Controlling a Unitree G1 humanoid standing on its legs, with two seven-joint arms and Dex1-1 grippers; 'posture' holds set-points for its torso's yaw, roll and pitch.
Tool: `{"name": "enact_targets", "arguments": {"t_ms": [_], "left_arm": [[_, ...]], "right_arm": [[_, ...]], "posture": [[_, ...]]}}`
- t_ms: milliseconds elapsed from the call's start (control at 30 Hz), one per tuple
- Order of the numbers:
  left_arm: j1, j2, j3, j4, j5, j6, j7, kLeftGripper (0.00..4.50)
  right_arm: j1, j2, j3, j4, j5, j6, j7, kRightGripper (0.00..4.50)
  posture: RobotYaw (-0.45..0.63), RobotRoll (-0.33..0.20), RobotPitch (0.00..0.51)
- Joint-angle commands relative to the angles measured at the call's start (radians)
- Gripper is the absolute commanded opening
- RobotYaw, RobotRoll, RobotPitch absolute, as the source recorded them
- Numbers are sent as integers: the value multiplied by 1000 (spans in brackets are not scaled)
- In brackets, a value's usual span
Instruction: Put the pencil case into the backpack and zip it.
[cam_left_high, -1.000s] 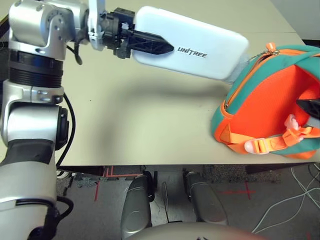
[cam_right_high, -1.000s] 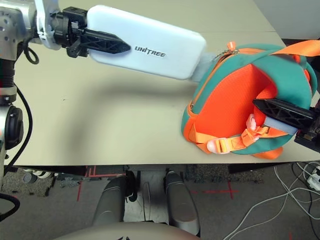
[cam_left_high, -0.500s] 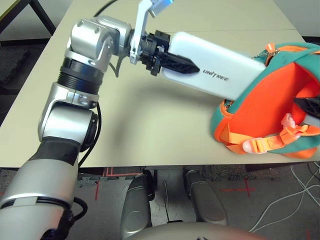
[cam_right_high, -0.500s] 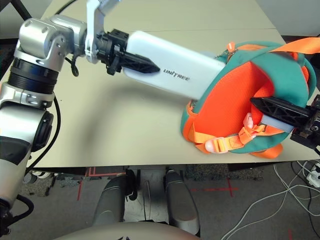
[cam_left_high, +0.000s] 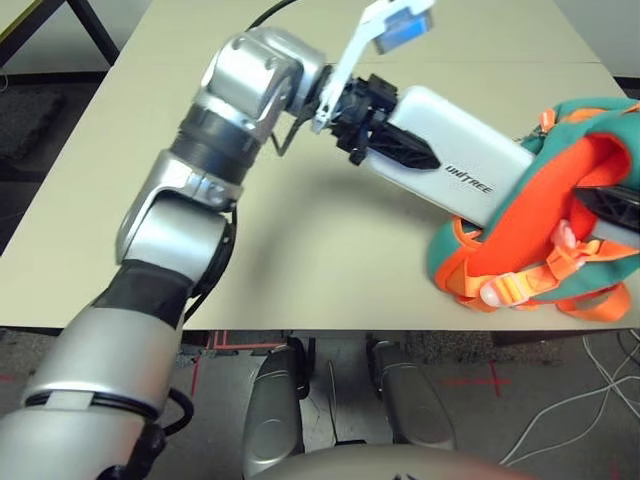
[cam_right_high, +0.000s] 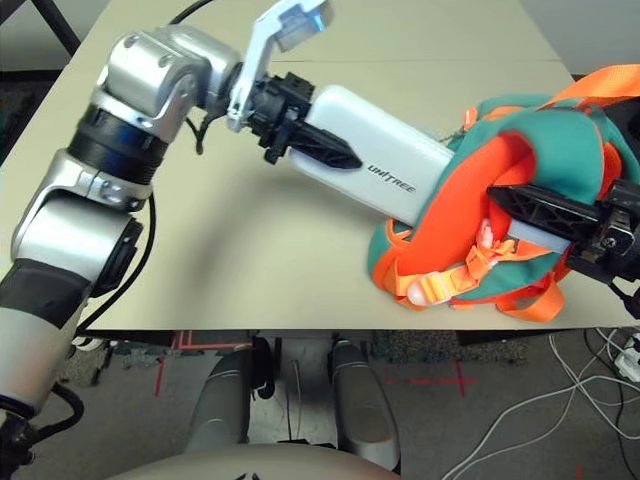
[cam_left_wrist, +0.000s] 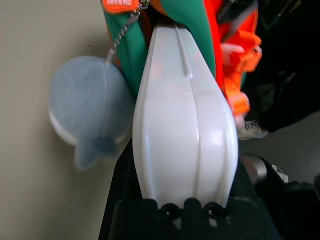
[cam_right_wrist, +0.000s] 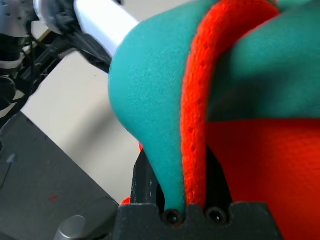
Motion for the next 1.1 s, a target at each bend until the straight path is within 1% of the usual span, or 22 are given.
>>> {"name": "enact_targets", "arguments": {"t_ms": [33,233,300,433,533,733,800,833,867,967,1033,1067,1100], "left_arm": [[-66,-61,1,9,1,-22,-36,1222],[-104,-83,32,-9,-19,27,-62,1222],[-100,-90,17,-17,-7,25,-55,1222],[-29,-111,-60,-84,26,29,-48,1222],[25,-107,-100,-150,33,45,-57,1222],[71,-80,-76,-216,18,87,-41,1222],[65,-49,-31,-227,4,101,-34,1953],[62,-33,-7,-233,-6,105,-35,2186],[55,-10,21,-237,-19,118,-34,2545],[38,47,96,-225,-47,137,-8,3779],[34,74,125,-215,-54,138,7,4472],[34,89,133,-209,-54,138,9,4500],[33,107,146,-190,-49,129,18,4435]], "right_arm": [[-29,-4,45,5,-12,-15,12,54],[-66,9,82,16,-35,-20,20,54],[-77,14,98,20,-44,-24,24,54],[-113,25,138,28,-66,-39,33,54],[-132,29,155,32,-77,-41,40,54],[-165,37,180,40,-95,-45,47,54],[-175,36,187,44,-100,-43,51,54],[-179,35,189,46,-103,-42,53,54],[-185,35,191,49,-106,-39,55,54],[-194,34,193,55,-114,-32,62,54],[-197,35,195,57,-120,-31,66,54],[-200,37,198,58,-123,-31,67,54],[-203,37,202,62,-129,-31,72,54]], "posture": [[-263,0,247],[-252,0,245],[-240,0,242],[-235,0,234],[-230,0,231],[-217,0,229],[-212,0,227],[-212,0,227],[-210,0,227],[-203,0,224],[-203,0,224],[-195,0,223],[-195,0,223]]}}
